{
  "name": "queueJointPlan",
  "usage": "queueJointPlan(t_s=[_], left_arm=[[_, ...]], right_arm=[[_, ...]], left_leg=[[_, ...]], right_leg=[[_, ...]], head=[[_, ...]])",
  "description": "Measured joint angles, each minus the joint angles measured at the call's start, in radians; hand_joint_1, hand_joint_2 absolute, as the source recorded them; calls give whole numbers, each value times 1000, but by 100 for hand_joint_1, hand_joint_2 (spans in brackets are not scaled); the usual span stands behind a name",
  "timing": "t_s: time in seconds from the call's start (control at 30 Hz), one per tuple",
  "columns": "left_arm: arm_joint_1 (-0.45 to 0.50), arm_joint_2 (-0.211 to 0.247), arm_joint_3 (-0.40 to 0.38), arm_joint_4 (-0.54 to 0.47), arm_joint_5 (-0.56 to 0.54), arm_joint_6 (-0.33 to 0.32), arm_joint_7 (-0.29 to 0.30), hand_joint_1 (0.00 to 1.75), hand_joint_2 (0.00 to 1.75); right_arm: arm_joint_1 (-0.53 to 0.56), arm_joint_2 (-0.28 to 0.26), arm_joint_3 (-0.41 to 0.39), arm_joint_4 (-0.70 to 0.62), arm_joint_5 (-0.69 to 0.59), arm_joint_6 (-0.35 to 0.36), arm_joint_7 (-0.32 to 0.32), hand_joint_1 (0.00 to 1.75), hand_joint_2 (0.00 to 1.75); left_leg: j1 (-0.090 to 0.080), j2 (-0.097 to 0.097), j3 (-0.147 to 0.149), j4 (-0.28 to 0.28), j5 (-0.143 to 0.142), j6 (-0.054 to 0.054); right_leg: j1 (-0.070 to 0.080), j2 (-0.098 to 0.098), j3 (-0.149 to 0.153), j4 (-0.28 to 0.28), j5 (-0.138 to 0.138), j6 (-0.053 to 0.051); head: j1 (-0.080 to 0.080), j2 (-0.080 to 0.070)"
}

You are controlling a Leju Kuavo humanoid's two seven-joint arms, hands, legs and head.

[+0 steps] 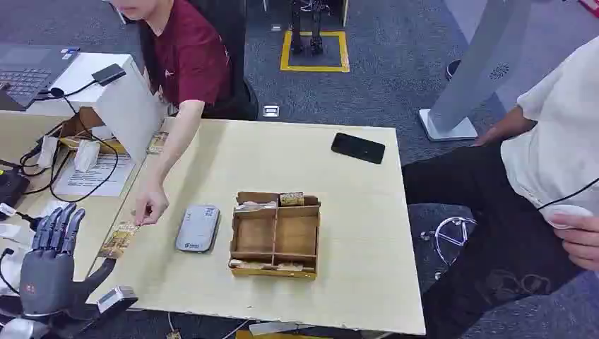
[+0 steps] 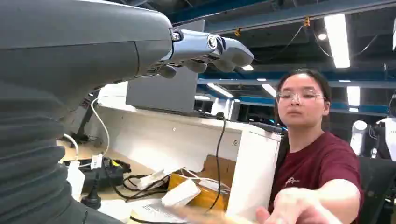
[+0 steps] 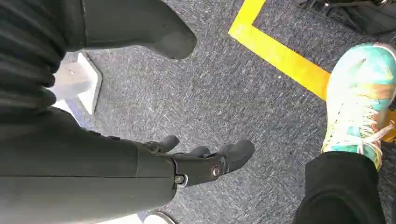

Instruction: Pass the card to the sensor for recognition and then transmit it.

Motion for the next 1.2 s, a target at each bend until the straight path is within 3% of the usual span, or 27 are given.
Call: queueJointPlan(t_s=[0.27,0.3,0.33,1.2], left_arm=[[0,0,0,0,0,0,2,3,175],[0,0,0,0,0,0,2,159,175],[0,0,0,0,0,0,2,175,175],[-1,3,-1,6,5,-5,2,175,175]], right_arm=[[0,0,0,0,0,-2,0,0,175],[0,0,0,0,0,-3,0,0,175],[0,0,0,0,0,-3,0,0,175],[-2,0,1,0,1,-3,0,0,175]], left_leg=[[0,0,0,0,0,0],[0,0,0,0,0,0],[0,0,0,0,0,0],[0,0,0,0,0,0]], right_leg=[[0,0,0,0,0,0],[0,0,0,0,0,0],[0,0,0,0,0,0],[0,0,0,0,0,0]], head=[[0,0],[0,0],[0,0],[0,0]])
